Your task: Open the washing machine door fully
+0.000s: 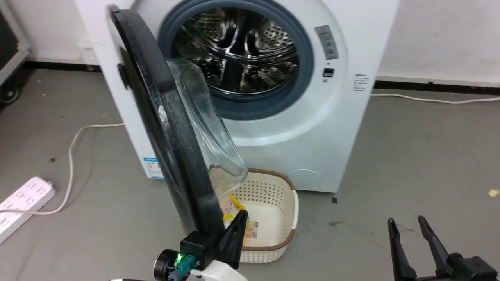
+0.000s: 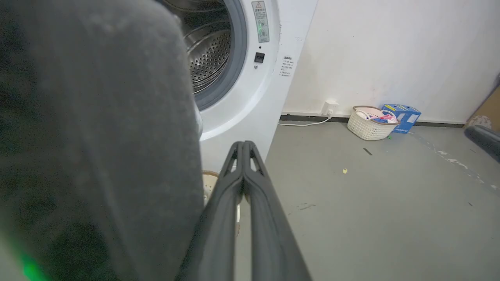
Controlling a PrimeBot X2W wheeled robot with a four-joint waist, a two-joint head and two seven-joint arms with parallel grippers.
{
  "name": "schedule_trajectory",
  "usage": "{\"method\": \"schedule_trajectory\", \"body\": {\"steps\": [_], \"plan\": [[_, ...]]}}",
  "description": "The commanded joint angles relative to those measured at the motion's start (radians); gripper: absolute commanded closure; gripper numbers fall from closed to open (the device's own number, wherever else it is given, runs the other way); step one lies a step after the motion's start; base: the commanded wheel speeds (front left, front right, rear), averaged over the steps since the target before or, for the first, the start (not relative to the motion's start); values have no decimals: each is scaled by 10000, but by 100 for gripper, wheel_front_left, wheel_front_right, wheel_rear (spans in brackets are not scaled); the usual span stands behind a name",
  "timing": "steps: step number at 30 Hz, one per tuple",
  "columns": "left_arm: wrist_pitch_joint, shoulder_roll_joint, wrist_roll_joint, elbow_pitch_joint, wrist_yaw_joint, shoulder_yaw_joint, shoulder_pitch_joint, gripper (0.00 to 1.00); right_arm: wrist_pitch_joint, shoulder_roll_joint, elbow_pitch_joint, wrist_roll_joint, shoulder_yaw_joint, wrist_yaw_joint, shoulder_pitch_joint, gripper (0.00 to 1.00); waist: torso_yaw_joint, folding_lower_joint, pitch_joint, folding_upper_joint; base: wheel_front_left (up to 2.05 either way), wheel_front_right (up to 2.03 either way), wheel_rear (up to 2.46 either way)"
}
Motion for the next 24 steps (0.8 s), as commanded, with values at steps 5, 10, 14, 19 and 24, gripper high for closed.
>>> {"method": "schedule_trajectory", "body": {"steps": [5,10,14,19,24], "plan": [[-195,287,-39,123,150,265,-75,100,-45,39,89,101,-2,8,-76,0,724,0,-76,0,0,0,0],[-263,446,-90,-37,284,441,65,100,-45,39,168,109,30,8,-44,0,1516,0,-120,0,0,0,0],[-287,667,-159,-233,426,705,117,100,-45,39,271,100,97,8,-20,0,2133,0,-112,0,0,0,0],[-290,1127,-405,-490,713,1395,151,100,-45,39,399,86,252,8,-54,0,2855,0,-1,0,0,0,0],[-252,1648,-679,-594,892,2118,18,100,-45,39,449,-57,354,8,-103,0,3240,0,325,0,0,0,0]]}}
